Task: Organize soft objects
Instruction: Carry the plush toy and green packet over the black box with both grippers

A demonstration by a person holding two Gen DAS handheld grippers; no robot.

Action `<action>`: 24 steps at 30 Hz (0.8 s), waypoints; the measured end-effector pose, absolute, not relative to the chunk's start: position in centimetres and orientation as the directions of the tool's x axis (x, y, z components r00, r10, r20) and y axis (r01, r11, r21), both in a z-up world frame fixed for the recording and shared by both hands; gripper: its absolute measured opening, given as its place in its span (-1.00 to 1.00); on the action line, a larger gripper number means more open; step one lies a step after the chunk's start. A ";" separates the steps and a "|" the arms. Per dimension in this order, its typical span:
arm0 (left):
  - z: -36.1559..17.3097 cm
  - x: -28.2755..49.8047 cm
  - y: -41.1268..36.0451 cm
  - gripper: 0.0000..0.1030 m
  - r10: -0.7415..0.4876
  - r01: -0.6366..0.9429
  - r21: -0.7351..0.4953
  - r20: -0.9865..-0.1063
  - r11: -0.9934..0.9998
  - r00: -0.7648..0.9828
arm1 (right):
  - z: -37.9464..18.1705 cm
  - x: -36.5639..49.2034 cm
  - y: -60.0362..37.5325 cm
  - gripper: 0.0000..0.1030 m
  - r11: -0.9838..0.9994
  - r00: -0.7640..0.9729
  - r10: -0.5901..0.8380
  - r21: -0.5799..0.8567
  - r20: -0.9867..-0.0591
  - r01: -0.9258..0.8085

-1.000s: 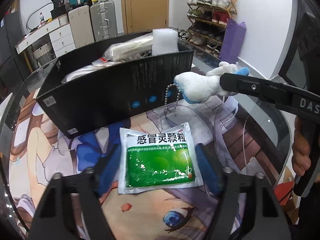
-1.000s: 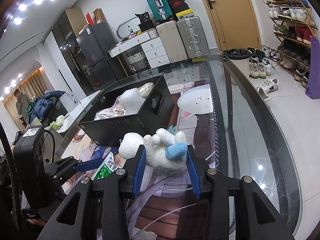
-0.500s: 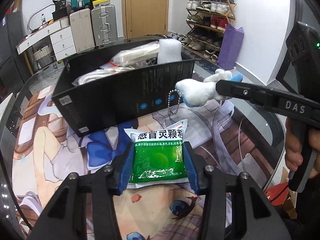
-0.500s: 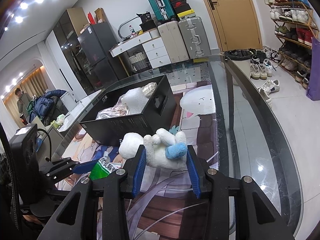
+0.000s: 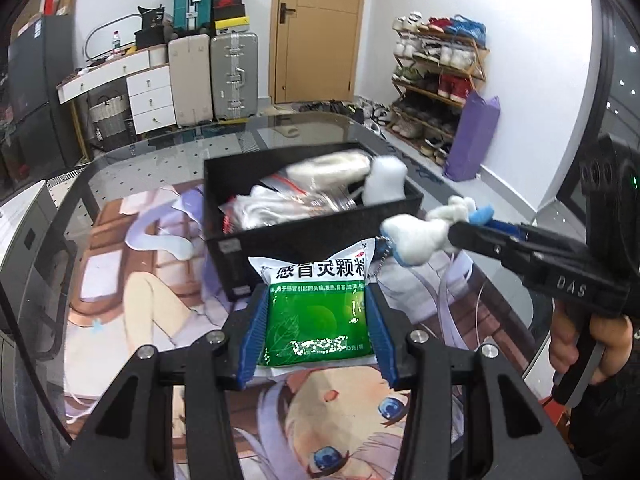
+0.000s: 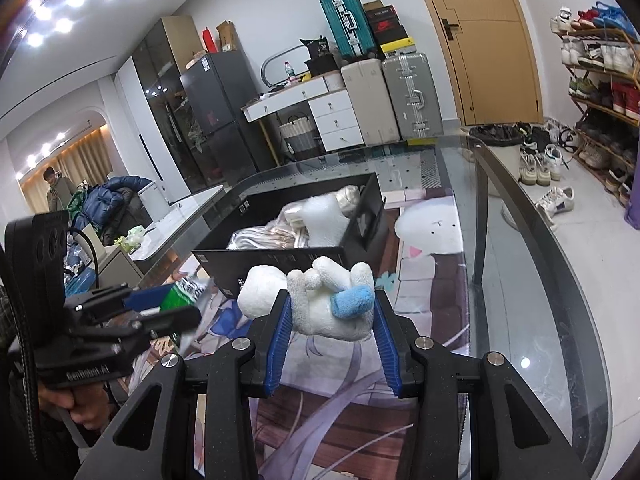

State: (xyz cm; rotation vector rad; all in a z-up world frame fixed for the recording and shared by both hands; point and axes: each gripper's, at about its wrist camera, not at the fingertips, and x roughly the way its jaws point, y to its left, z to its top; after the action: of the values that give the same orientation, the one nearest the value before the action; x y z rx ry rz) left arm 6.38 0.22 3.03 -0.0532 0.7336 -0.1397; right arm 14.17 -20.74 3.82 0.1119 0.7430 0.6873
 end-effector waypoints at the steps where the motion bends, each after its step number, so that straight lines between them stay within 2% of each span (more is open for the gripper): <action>1: 3.1 6.3 0.5 -0.11 -0.146 0.105 -0.101 -0.659 0.989 0.738 | 3.9 14.0 -20.7 -0.23 0.778 0.534 0.613 0.327 -0.582 -0.537; 14: 5.8 8.0 3.1 -0.10 -0.157 0.087 -0.144 -0.606 0.986 0.780 | 7.4 13.1 -20.3 -0.23 0.810 0.613 0.571 0.254 -0.547 -0.528; 24: 7.1 10.6 4.6 -0.10 -0.146 0.070 -0.150 -0.589 0.986 0.795 | 9.3 14.2 -17.0 -0.23 0.821 0.624 0.533 0.171 -0.571 -0.545</action>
State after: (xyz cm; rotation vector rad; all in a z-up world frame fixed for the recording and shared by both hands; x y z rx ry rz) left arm 10.58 4.61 7.12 -0.1232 0.6418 -0.1160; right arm 14.19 -17.04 9.29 -0.0196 0.6493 0.6191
